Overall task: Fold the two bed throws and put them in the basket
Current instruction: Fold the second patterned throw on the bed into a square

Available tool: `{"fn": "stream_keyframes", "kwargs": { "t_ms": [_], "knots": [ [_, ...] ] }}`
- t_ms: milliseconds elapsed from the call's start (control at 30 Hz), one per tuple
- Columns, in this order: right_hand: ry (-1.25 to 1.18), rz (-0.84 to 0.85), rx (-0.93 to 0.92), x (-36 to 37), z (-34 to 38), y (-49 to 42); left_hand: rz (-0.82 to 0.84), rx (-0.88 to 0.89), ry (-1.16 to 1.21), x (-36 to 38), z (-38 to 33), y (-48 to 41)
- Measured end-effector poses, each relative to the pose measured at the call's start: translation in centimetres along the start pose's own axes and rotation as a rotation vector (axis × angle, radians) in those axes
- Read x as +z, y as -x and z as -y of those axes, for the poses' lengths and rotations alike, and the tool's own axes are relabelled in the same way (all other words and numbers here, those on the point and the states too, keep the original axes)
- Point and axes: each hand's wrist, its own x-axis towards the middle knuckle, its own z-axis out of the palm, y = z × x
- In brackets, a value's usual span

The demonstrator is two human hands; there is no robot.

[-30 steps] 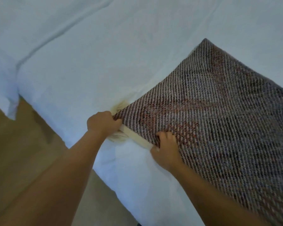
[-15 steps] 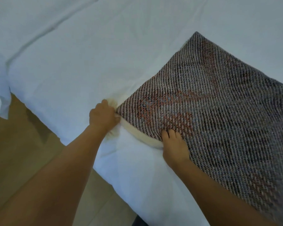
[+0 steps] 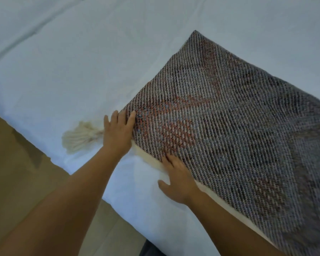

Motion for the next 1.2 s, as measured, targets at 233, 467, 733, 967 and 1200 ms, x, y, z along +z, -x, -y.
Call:
{"fn": "stream_keyframes", "kwargs": {
  "t_ms": [233, 467, 733, 967, 1200],
  "knots": [
    [-0.067, -0.260, 0.150, -2.4, -6.5, 5.4, 0.373, 0.516, 0.077, -0.4, -13.9, -0.2],
    [-0.144, -0.490, 0.521, -5.2, -18.6, 15.6, 0.370, 0.601, 0.091, -0.6, -30.7, 1.9],
    [-0.582, -0.542, 0.901, -5.5, -30.5, 26.4, 0.359, 0.592, 0.051, -3.2, -51.1, 4.6],
    [-1.065, -0.535, 0.750, -6.7, -33.3, 25.7, 0.269, 0.513, -0.018, -1.8, -61.3, 5.8],
    [-1.163, -0.460, 0.886, -6.0, -34.9, 25.2, 0.185, 0.358, -0.050, 1.1, -64.8, 5.2]
  ]
}}
